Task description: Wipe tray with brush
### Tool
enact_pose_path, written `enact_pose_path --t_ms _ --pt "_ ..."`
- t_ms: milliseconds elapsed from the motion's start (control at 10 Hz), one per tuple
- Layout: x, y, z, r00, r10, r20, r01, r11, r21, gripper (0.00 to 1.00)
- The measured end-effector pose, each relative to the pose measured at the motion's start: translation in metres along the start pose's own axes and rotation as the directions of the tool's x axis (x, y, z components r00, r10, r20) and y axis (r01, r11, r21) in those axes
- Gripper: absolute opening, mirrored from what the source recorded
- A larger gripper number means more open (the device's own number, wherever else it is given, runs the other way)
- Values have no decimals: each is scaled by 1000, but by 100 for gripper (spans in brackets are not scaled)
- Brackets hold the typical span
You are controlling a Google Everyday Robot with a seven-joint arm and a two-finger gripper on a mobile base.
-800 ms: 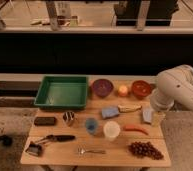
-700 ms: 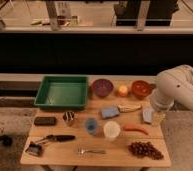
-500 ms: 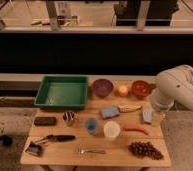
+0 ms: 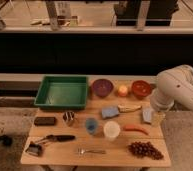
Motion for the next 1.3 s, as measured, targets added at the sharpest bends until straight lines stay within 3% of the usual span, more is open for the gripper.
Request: enact_pose_path --t_ms 600,900,1100,1300 --pt "-1 1 0 1000 -8 1 8 1000 0 80" --pt "-24 17 -1 995 -93 43 94 995 -19 80" --pt "-27 16 0 993 -103 50 103 995 -11 80" --pt "-38 21 -3 985 -152 78 154 988 -20 80"
